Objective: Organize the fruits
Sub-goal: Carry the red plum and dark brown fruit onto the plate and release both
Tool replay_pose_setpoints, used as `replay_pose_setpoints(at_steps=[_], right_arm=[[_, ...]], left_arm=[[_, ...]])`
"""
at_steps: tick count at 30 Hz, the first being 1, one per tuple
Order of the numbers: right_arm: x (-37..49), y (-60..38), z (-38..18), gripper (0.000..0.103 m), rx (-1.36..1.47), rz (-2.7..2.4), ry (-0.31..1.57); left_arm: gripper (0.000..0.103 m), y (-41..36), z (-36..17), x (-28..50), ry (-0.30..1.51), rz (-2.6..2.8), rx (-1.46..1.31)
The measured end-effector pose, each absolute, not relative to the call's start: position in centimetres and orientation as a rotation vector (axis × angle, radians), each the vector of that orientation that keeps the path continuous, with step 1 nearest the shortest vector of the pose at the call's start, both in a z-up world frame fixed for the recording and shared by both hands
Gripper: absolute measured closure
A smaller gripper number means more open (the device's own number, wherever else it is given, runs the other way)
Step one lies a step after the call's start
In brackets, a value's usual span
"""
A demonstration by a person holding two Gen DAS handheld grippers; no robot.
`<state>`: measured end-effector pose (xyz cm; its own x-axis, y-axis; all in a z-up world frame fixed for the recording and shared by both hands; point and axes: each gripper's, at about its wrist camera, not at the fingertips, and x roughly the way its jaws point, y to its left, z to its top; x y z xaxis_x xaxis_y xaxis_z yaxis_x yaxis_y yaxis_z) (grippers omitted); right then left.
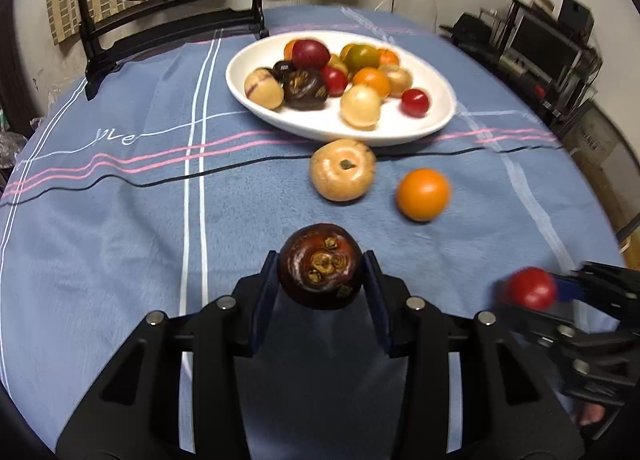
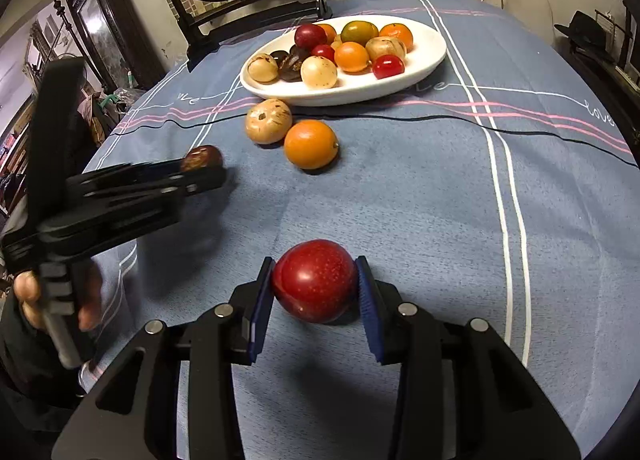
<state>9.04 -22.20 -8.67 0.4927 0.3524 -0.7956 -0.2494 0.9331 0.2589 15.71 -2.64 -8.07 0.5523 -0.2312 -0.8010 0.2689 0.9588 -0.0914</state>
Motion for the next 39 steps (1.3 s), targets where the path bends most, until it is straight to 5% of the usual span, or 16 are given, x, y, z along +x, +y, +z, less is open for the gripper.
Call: replay_pose_setpoints(at_steps=[10,19,27,39], right_arm=[[9.5,-21.8,-6.8,0.063,0.107,0.375,0.951],[15.5,-23.0,-2.5,0.063,0.037,0.395,0.903],[24.9,-22.0,-4.6,0.063,0.03,0.407,0.966],[27.7,-20.4,-7.1,0.063,-0.03,0.414,0.99]], left_arm=[[0.061,-2.1,-4.8,12.1,0.894,-0.366,0.002],[0.06,-2.9,-1.6,19.2,0.882,-0.357,0.039],[0.06,-4.8,-4.1,29.4,0.982,-0.331,-0.005],[0.06,-5.5,-6.9,32.5,1.031,-0.327,0.008]])
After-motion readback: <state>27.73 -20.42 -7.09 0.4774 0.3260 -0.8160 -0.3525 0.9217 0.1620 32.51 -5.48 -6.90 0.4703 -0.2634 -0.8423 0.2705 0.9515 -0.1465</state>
